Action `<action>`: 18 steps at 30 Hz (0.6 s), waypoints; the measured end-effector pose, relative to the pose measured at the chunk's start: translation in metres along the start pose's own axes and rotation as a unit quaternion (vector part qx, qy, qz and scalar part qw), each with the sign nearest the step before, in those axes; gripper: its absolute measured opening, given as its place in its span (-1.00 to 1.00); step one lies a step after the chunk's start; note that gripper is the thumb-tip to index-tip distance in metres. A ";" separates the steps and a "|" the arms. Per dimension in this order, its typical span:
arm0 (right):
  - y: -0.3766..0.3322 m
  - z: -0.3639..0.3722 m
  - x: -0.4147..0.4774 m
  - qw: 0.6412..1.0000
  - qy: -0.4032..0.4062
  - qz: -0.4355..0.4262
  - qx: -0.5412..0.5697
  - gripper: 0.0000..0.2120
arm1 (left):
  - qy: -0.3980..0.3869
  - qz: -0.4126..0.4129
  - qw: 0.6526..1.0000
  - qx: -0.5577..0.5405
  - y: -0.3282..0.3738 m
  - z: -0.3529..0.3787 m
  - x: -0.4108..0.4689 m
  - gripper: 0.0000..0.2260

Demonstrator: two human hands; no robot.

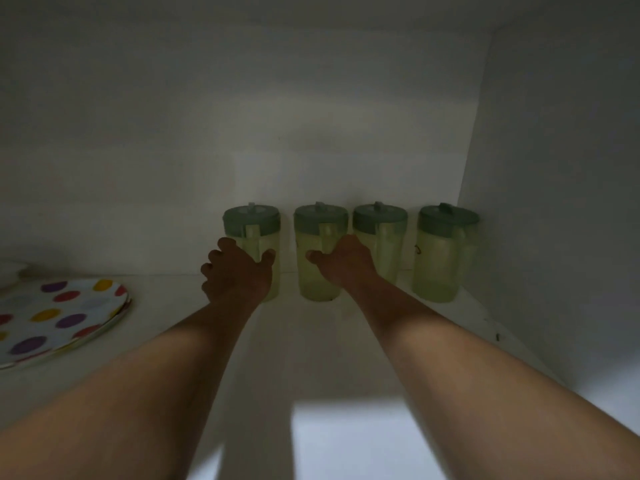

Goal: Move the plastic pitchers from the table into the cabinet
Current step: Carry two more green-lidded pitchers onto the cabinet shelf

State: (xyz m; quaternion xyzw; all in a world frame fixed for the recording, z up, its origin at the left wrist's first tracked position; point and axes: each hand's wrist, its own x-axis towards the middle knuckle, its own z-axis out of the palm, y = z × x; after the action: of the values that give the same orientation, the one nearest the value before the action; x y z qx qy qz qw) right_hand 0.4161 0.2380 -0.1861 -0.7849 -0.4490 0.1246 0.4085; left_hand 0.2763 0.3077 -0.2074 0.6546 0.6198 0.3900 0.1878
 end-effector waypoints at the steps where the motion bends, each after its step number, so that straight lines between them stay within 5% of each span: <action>1: -0.002 -0.003 -0.004 1.000 -0.001 0.002 -0.008 -0.37 | 0.008 0.015 1.000 0.015 0.001 -0.005 -0.005 -0.31; 11: -0.059 -0.067 -0.101 0.994 -0.012 -0.025 -0.103 -0.24 | -0.014 0.219 0.969 0.115 0.021 -0.091 -0.066 -0.30; 18: -0.106 -0.110 -0.213 0.980 -0.006 -0.019 -0.197 -0.60 | -0.020 0.323 0.932 0.162 0.023 -0.195 -0.136 -0.34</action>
State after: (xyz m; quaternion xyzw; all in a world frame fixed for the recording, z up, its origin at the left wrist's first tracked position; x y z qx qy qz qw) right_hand 0.2936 0.0355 -0.0728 -0.8406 -0.4817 0.0307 0.2457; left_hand 0.1569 0.1278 -0.1065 0.8486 0.4262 0.3104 -0.0445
